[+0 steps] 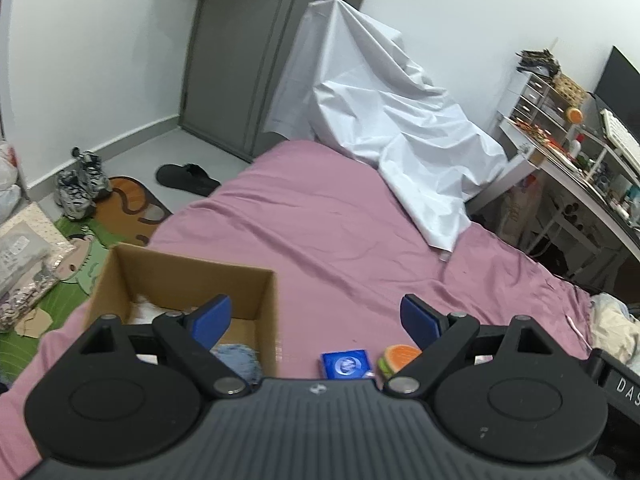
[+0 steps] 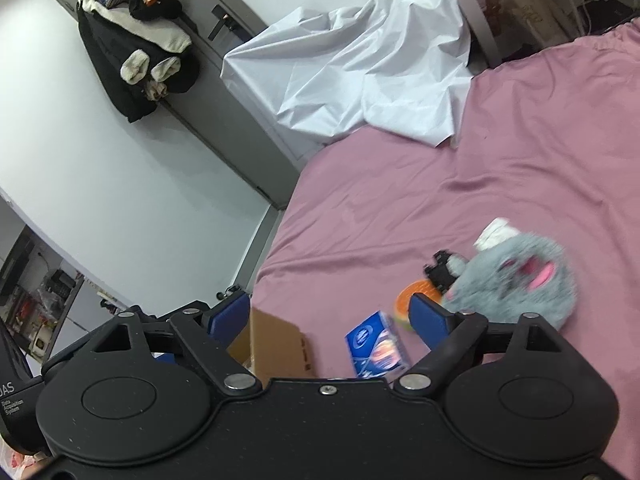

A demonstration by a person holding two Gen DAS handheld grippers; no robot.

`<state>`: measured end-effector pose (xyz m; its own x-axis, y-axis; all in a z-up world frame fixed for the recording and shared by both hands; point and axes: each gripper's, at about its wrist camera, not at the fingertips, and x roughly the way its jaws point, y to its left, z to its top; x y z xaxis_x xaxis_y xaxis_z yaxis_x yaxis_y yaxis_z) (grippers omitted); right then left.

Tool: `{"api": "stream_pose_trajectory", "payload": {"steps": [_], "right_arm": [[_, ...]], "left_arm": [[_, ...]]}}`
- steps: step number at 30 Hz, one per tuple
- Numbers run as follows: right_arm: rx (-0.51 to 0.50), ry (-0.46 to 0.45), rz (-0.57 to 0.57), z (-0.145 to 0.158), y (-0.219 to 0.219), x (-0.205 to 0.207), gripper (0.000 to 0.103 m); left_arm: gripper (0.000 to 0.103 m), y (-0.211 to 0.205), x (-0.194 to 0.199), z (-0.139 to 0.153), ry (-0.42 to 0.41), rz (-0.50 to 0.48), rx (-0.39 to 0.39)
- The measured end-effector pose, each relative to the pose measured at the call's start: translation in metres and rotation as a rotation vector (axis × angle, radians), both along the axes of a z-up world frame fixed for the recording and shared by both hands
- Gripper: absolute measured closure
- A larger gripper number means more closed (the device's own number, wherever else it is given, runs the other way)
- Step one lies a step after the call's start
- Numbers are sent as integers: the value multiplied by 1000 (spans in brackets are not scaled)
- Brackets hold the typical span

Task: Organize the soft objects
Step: 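Open both grippers to drop the bag and pouch into the box, then grasp the black toy with the left gripper while the right grasps the white packet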

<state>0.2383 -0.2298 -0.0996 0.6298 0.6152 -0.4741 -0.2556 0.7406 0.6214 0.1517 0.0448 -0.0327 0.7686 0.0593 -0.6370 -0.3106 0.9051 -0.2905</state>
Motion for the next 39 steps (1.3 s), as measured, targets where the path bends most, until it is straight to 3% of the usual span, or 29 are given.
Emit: {"api": "stream_pose_trajectory", "payload": {"steps": [6, 23, 30, 33, 35, 37, 39], "right_arm": [[-10, 12, -34, 2, -20, 12, 13], [-91, 36, -85, -4, -53, 61, 9], [-108, 116, -49, -18, -57, 87, 9], [-104, 180, -41, -28, -59, 99, 31], [-94, 231, -32, -38, -60, 108, 54], [-116, 255, -26, -44, -59, 114, 61], [-131, 268, -21, -49, -57, 118, 62]], "left_arm": [[13, -15, 13, -1, -1, -44, -30], [13, -49, 56, -29, 98, -93, -53], [14, -63, 78, -43, 146, -140, -76], [18, -68, 90, -50, 180, -197, -120], [28, -72, 96, -53, 182, -207, -120], [36, -75, 103, -57, 194, -219, -124], [45, -77, 110, -64, 214, -229, -153]]}}
